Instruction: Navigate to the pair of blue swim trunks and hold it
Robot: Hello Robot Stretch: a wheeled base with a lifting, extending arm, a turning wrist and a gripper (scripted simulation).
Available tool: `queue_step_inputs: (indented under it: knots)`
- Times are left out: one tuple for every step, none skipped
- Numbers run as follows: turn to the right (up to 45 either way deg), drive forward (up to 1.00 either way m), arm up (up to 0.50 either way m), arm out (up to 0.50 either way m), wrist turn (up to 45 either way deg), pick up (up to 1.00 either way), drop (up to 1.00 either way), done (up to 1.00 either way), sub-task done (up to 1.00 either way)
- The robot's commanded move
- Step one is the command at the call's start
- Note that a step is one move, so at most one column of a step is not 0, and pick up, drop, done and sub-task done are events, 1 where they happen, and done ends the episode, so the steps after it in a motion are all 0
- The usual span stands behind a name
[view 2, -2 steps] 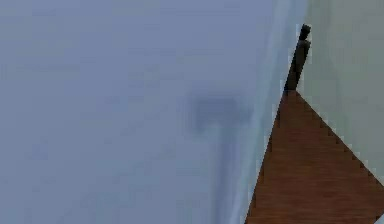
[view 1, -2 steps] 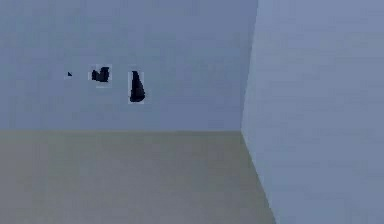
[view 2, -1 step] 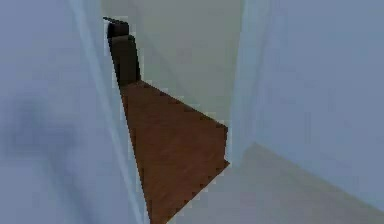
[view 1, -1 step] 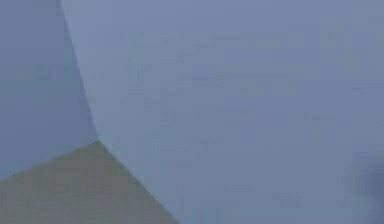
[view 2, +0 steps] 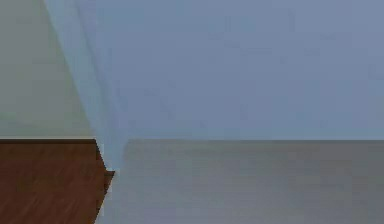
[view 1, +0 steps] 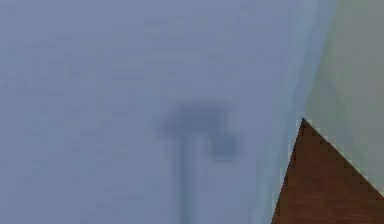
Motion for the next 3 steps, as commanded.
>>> queue_step_inputs:
  knots:
    - [45.0, 0.0, 0.0, 0.0, 0.0, 0.0, 0.0, 0.0, 0.0]
    - [21.0, 0.0, 0.0, 0.0, 0.0, 0.0, 0.0, 0.0, 0.0]
    - [0.0, 0.5, 0.0, 0.0, 0.0, 0.0, 0.0, 0.0, 0.0]
